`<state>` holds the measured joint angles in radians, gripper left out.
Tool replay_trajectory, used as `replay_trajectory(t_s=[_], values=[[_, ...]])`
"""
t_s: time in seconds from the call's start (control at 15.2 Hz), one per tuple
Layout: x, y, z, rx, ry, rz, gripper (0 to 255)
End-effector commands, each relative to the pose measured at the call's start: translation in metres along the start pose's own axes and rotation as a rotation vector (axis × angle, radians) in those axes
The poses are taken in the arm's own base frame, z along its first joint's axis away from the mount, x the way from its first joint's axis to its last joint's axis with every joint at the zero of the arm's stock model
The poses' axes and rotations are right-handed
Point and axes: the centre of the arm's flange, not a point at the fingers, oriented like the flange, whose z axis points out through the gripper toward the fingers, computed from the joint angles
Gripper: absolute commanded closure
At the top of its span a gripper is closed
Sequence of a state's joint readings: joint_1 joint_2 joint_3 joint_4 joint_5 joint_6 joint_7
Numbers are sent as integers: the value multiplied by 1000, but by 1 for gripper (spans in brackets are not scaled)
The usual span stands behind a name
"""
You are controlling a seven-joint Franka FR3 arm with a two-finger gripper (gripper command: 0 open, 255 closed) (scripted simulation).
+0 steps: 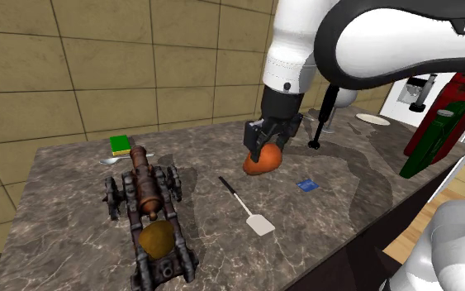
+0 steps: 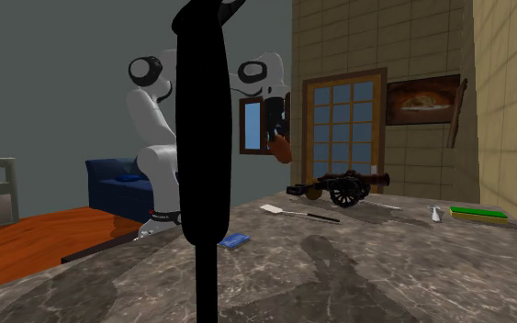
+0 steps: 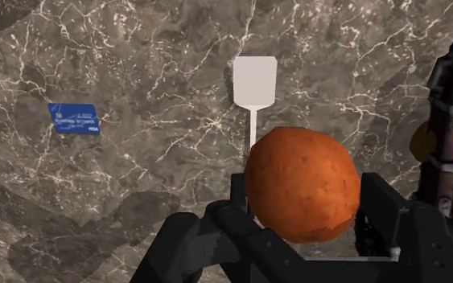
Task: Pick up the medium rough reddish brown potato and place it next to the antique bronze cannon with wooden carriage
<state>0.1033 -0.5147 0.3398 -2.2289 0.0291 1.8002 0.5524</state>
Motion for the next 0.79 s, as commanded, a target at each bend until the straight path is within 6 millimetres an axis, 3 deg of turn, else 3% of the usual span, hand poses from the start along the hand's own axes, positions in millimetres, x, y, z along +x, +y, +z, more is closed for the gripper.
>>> replay_trajectory(t_s=[0.0,0.73], values=[[-16,-23,-2,0,0,1,255],[-100,-137,-22,0,0,1,255]])
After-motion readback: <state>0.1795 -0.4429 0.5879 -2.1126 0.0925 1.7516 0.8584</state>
